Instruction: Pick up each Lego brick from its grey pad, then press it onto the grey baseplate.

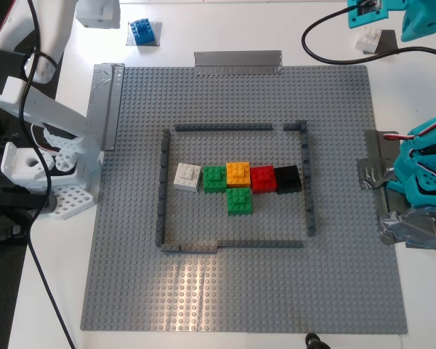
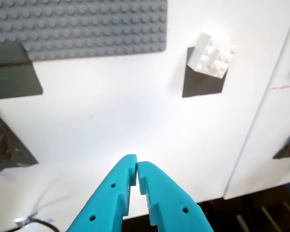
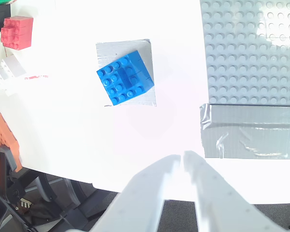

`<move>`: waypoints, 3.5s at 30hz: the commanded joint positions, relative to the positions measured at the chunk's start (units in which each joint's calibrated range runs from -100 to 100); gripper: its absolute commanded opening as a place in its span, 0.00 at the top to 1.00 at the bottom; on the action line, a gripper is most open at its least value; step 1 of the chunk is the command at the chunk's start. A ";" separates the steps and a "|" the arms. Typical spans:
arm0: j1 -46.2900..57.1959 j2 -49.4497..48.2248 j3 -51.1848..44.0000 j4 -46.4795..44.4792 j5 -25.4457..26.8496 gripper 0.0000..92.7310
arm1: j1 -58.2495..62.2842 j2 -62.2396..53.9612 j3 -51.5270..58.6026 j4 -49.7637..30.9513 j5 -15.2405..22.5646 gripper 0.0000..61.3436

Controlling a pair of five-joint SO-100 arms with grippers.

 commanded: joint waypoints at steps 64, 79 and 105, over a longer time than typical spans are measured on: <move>8.33 -2.16 2.10 -12.79 30.28 1.00 | -0.84 26.72 -18.76 -14.64 3.86 1.00; 9.42 18.52 -13.61 5.68 34.78 0.92 | -0.98 31.87 -20.11 -17.00 5.13 0.49; 1.44 41.61 -46.93 6.09 40.69 0.79 | -1.27 33.50 -19.03 -16.51 6.15 0.55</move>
